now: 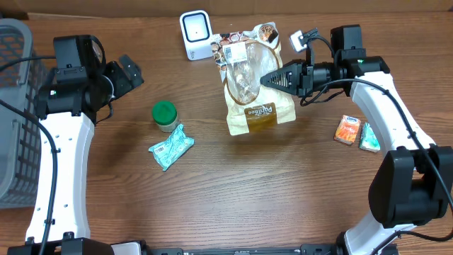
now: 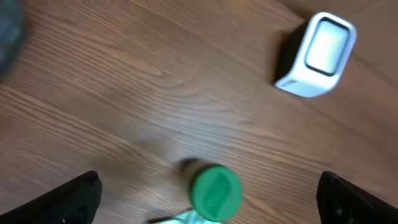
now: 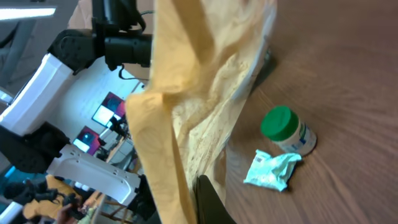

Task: Scan the item barcode
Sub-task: 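Carry the bean bag with the right gripper to the white scanner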

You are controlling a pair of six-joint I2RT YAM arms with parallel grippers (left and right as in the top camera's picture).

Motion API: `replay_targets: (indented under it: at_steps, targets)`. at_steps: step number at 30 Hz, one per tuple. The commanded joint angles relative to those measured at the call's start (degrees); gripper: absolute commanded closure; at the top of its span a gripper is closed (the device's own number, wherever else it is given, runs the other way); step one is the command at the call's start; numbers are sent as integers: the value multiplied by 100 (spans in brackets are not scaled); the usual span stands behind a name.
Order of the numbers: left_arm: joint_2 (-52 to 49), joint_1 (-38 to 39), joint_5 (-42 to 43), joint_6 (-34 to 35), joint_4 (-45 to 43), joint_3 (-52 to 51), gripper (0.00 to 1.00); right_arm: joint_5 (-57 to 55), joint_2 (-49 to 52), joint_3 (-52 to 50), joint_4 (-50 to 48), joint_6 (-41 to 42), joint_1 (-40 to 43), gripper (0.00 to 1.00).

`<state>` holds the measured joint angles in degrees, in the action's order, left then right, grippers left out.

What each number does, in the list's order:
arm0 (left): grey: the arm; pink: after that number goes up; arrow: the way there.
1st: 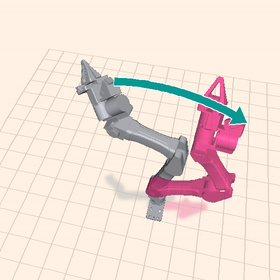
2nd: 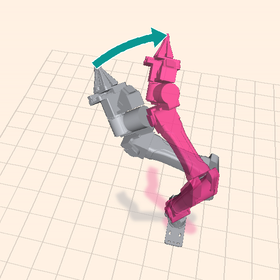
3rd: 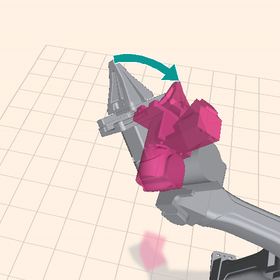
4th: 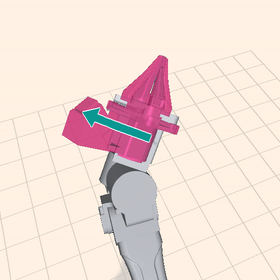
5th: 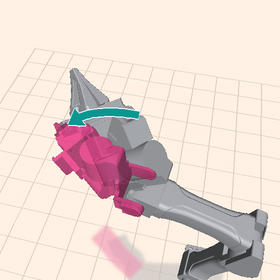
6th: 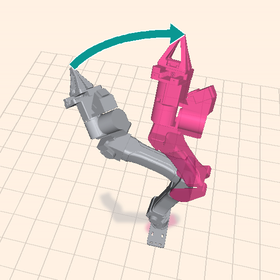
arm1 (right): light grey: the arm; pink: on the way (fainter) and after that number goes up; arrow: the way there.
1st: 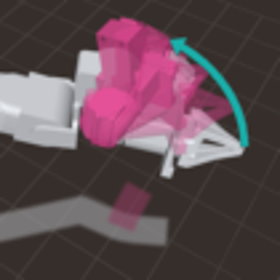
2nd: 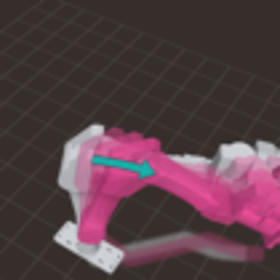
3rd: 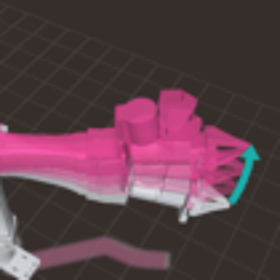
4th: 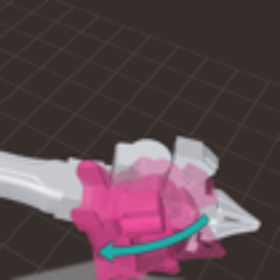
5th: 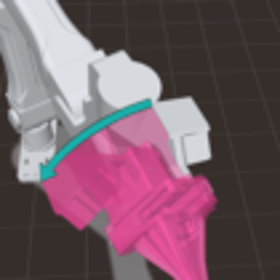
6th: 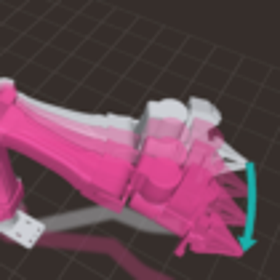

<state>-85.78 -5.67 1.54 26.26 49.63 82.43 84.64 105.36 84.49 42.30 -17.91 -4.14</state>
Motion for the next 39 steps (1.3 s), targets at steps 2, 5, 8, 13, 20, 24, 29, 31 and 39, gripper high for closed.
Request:
replay_targets:
  at_steps: [2, 5, 8, 13, 20, 24, 29, 31, 39]
  targets:
    - [-48, -22, -750, -431, 57, -7, 0, 92, -127, 114, -243, -59, 4, 96]
    - [-48, -22, -772, -444, 125, -7, 0, 101, -127, 114, -426, -4, 4, 96]
    - [-48, -22, -772, -444, 129, -7, 0, 116, -127, 114, -481, 31, 4, 96]
    - [-48, -20, -772, -444, 129, -7, 1, -728, -129, 131, -796, 1338, -31, 96]
    - [-48, -20, -772, -444, 129, -7, 1, -2555, -129, 778, -863, 2267, -326, 96]
    - [-48, -22, -772, -444, 129, -7, 1, -4288, -129, 1421, -695, 2179, -741, 96]
    - [-48, -20, -769, -444, 129, -7, 1, -7809, -109, 1711, -1128, 1631, -1554, 96]
    - [-48, -20, -772, -444, 129, -7, 0, -9134, 11, 1711, -1574, 1471, -1873, 96]
    - [-48, -20, -772, -444, 129, -7, 1, -10452, 809, 1711, -3270, 739, -2402, 96]
